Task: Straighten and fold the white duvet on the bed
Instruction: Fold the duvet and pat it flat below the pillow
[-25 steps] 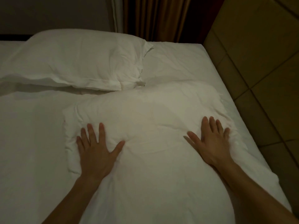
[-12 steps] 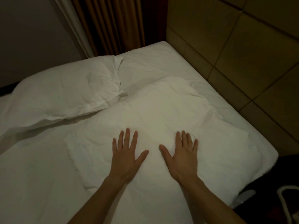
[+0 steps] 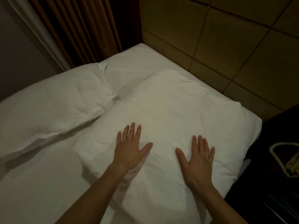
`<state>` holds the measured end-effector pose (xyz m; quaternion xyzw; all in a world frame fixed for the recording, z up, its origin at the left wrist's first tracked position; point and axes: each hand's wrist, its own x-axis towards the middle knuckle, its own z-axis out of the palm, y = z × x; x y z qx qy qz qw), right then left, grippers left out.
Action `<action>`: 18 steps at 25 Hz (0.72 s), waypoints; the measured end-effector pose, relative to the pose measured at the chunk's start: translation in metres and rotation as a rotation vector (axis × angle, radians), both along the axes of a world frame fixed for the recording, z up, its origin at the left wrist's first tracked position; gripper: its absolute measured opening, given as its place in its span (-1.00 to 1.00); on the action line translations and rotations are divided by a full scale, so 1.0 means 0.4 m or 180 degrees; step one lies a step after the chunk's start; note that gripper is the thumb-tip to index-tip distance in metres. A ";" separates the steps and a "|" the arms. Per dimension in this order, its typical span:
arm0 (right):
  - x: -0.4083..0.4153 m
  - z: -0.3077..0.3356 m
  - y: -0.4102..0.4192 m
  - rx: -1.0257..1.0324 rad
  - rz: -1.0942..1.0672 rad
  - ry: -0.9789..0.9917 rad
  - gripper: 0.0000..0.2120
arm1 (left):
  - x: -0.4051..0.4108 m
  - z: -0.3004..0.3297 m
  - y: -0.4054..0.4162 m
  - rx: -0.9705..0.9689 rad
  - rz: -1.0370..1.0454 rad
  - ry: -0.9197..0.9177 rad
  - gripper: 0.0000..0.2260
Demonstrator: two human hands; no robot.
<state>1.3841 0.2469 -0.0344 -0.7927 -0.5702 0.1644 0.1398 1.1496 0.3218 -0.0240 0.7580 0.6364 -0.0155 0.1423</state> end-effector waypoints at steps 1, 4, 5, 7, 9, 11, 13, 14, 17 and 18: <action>-0.015 -0.002 -0.017 0.0010 -0.0137 -0.0002 -0.04 | -0.018 0.006 0.015 -0.0034 -0.0092 0.0006 -0.11; -0.035 -0.017 -0.047 0.0030 -0.0473 0.0034 -0.01 | -0.066 0.003 0.082 -0.0039 -0.0127 -0.0200 -0.03; -0.039 -0.023 -0.052 0.0062 -0.0546 0.0082 0.02 | -0.085 -0.001 0.115 -0.0086 -0.0017 -0.0336 0.00; -0.040 -0.040 -0.051 0.0194 -0.0785 0.0150 0.13 | -0.128 -0.020 0.191 -0.0119 0.0208 -0.0525 0.02; -0.028 -0.065 -0.044 0.0310 -0.1237 0.0170 0.24 | -0.168 -0.042 0.267 -0.0130 0.0438 -0.0687 -0.02; -0.021 -0.086 -0.028 0.0376 -0.1694 0.0285 0.33 | -0.211 -0.058 0.341 -0.0364 0.0883 -0.1211 -0.08; -0.031 -0.106 -0.004 0.0388 -0.1879 0.0456 0.36 | -0.247 -0.080 0.417 -0.0892 0.1260 -0.1731 -0.16; -0.042 -0.108 0.010 0.0403 -0.1873 0.0484 0.35 | -0.257 -0.095 0.450 -0.1133 0.1291 -0.1809 -0.12; -0.023 -0.125 0.025 0.0452 -0.2015 0.0398 0.32 | -0.276 -0.171 0.487 -0.1257 0.1195 -0.2039 -0.06; 0.002 -0.130 0.022 0.0334 -0.2187 0.0433 0.36 | -0.277 -0.188 0.479 -0.1222 0.1098 -0.2212 -0.12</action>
